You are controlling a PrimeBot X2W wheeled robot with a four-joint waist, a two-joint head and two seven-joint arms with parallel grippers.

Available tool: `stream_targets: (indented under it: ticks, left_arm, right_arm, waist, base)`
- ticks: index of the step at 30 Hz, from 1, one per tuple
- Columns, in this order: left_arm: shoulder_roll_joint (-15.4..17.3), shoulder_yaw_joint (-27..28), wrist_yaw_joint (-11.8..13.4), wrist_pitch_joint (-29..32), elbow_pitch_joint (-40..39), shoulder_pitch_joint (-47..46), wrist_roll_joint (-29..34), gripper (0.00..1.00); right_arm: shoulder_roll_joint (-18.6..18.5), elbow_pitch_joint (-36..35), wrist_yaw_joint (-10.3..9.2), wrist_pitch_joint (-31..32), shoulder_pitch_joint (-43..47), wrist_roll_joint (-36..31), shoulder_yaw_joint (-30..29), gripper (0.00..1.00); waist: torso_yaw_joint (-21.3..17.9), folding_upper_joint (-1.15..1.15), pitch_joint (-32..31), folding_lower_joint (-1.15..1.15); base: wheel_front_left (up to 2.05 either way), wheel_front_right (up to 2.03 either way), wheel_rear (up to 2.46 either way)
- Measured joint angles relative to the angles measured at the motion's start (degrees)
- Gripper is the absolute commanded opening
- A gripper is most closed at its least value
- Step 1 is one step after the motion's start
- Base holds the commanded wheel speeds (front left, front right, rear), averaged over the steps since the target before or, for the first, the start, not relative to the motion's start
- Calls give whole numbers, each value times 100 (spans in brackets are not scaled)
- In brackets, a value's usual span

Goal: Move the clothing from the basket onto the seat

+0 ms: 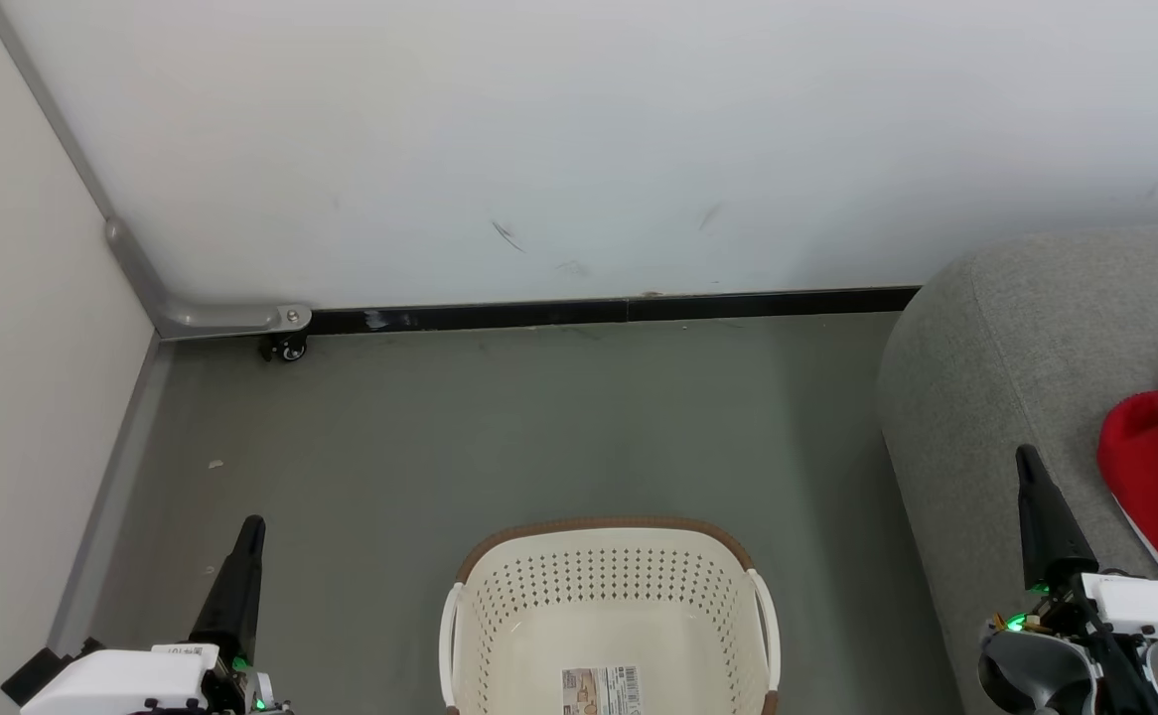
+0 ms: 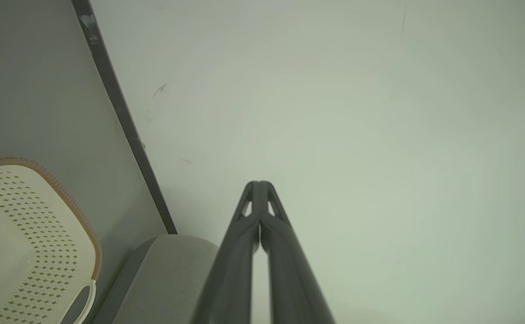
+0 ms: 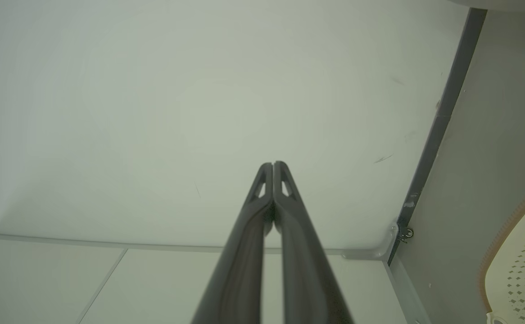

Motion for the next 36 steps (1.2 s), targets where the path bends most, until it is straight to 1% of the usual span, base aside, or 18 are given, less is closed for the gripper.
stream_targets:
  ticks: [36]
  left_arm:
    - [-2, 9, -8, 7, 59, -11, 0, 0]
  right_arm:
    - [1, 4, 0, 2, 0, 0, -16, 0]
  waist:
    - [0, 0, -1, -1]
  base:
    - [0, 0, 0]
